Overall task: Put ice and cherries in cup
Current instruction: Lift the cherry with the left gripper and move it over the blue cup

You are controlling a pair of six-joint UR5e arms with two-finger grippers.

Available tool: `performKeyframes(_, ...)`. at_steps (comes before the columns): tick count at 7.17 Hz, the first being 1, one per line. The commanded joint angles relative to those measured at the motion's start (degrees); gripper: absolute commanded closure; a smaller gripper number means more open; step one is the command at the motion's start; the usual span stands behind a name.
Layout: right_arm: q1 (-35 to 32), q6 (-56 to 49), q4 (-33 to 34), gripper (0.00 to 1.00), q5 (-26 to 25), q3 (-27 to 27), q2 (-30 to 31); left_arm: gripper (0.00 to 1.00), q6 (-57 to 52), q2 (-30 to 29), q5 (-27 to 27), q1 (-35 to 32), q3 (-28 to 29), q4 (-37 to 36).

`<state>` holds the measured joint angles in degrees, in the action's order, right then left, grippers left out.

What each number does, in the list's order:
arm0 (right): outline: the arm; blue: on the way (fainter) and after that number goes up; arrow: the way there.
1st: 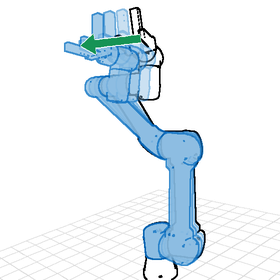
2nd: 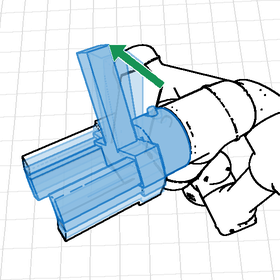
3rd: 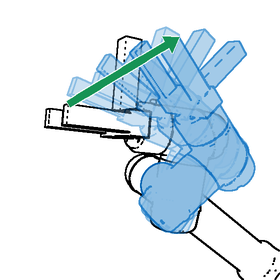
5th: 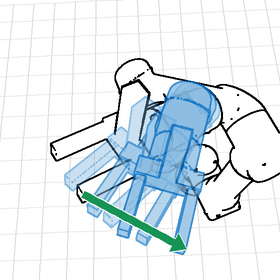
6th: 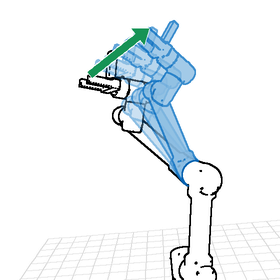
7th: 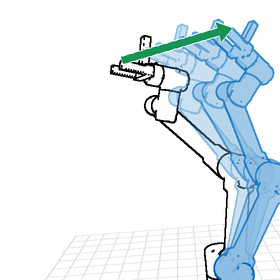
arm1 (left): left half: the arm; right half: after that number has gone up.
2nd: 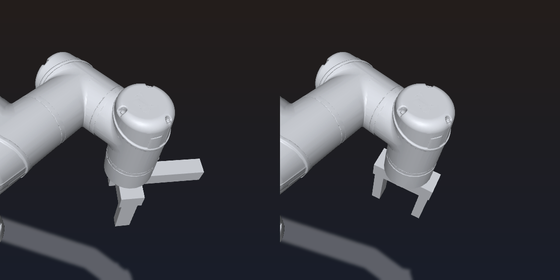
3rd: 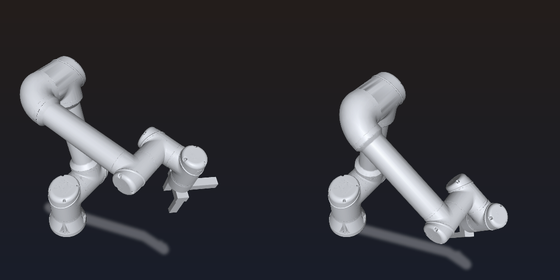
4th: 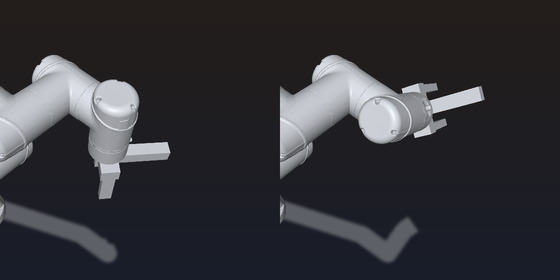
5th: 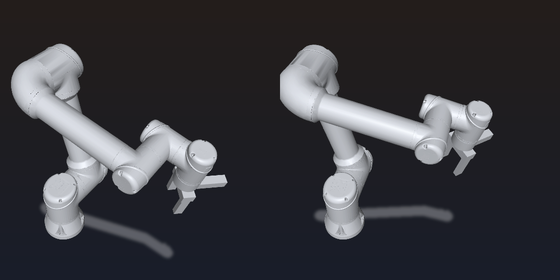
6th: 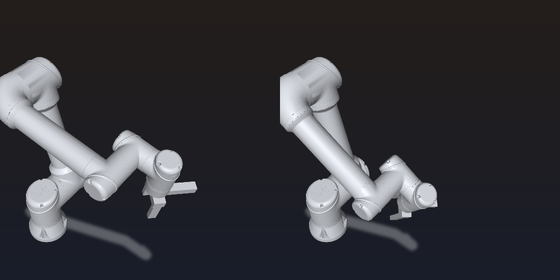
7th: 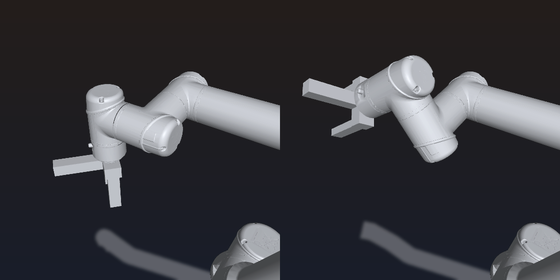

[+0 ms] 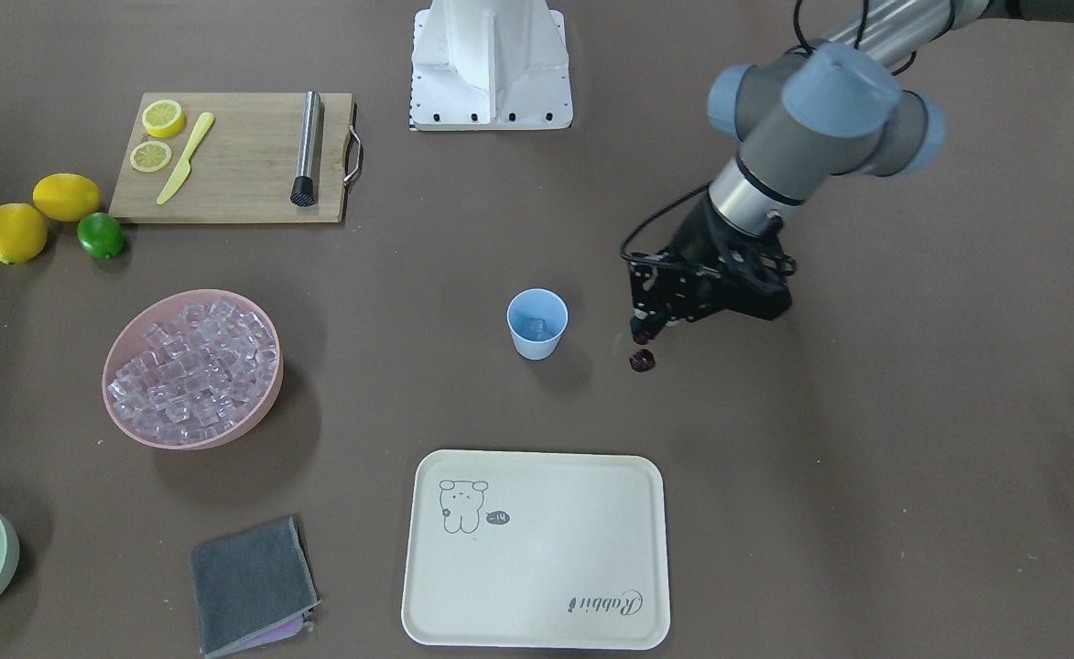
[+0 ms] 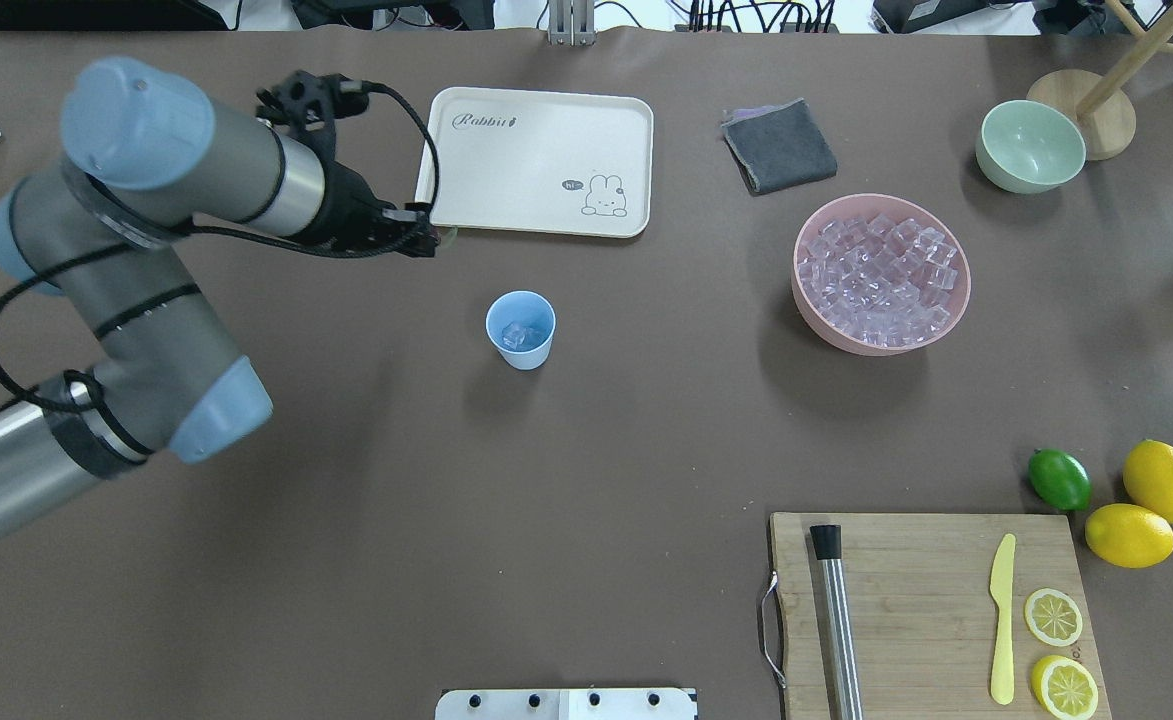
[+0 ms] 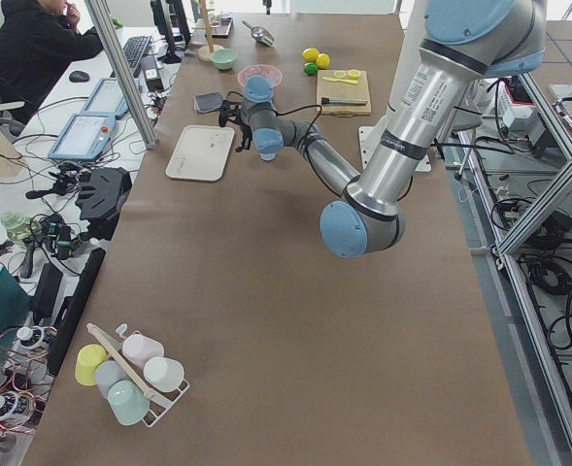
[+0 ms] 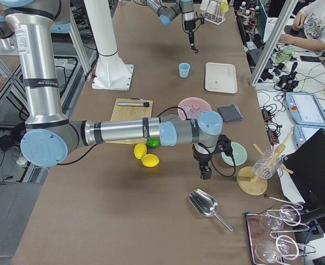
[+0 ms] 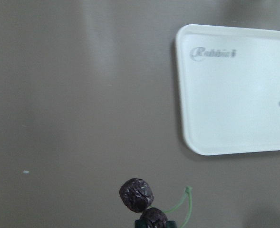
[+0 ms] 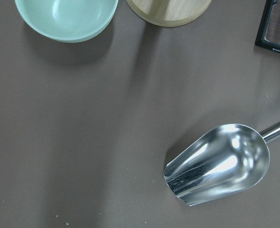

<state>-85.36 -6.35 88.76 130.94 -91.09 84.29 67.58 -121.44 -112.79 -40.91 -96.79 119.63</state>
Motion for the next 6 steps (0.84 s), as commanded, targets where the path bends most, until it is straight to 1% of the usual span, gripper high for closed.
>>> performKeyframes(1,-0.86,0.28,0.10,0.01,-0.07,0.38,-0.43,1.00,3.69,-1.86,6.35,7.23,-1.29,-0.01)
performKeyframes(5,-0.86,0.37,0.10,0.01,0.11,0.21,-0.09,1.00,4.14,-1.95,6.36,7.69,-0.07,-0.10)
performKeyframes(6,-0.86,0.37,0.01,0.01,0.19,0.04,0.00,0.52,4.40,-2.04,6.27,7.77,-0.06,-0.10)
